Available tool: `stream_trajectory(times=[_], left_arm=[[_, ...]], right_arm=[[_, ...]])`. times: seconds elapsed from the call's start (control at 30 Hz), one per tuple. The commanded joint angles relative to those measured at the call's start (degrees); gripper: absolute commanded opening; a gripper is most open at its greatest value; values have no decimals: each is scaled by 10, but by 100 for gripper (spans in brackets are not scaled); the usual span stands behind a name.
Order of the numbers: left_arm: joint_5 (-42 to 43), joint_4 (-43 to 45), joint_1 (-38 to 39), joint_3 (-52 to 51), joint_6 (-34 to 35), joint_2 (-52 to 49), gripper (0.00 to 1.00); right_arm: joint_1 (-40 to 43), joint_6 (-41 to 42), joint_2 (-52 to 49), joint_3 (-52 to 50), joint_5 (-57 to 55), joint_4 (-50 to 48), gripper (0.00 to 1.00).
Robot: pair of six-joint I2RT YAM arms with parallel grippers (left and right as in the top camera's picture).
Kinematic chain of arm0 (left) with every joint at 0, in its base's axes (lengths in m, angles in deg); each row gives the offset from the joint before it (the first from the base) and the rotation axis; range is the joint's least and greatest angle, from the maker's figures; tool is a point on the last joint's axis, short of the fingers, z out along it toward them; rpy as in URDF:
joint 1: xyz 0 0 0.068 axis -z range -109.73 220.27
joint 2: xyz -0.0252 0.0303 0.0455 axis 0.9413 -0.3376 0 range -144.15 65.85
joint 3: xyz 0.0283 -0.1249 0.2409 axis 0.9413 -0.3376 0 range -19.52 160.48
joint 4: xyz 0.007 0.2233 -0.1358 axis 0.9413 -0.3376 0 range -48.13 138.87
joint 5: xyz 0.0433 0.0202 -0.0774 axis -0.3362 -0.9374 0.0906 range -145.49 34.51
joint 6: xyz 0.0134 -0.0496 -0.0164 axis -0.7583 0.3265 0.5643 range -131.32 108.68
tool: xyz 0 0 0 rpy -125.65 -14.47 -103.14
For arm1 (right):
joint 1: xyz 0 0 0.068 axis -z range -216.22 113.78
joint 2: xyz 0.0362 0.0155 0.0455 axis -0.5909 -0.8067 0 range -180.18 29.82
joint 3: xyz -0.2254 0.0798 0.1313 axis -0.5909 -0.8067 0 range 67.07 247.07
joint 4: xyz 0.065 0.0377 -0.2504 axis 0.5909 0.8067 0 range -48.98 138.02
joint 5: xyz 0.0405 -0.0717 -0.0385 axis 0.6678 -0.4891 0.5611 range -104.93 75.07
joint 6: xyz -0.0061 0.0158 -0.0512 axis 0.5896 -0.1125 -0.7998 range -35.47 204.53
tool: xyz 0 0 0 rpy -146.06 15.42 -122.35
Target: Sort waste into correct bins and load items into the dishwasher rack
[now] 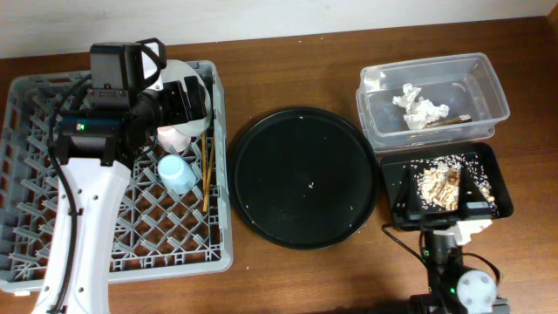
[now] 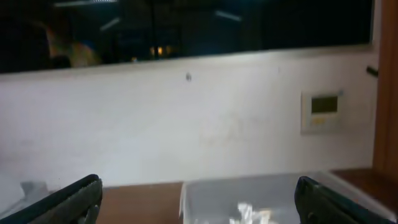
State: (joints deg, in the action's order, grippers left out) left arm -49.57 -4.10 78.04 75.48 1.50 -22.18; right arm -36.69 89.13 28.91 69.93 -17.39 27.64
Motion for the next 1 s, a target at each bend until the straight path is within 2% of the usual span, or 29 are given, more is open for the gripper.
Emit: stream_trajectory(times=[0.0,0.17,0.2,0.3,0.97], left_arm=[[-2,1,1,-2,-9,3,99],[-2,1,1,-2,-9,3,99],[-2,1,1,-2,-9,3,99],[-2,1,1,-2,-9,3,99],[-3,1,0,-3,-9,3,99]], right_arm=[[-8,14,7,-25,5,39,99],[-8,-2,7,-25,9,183,99],[-8,-27,7,-25,21,181,99],[-8,-33,7,-25,18,181,99],[-6,-33,7,-25,18,181,99]])
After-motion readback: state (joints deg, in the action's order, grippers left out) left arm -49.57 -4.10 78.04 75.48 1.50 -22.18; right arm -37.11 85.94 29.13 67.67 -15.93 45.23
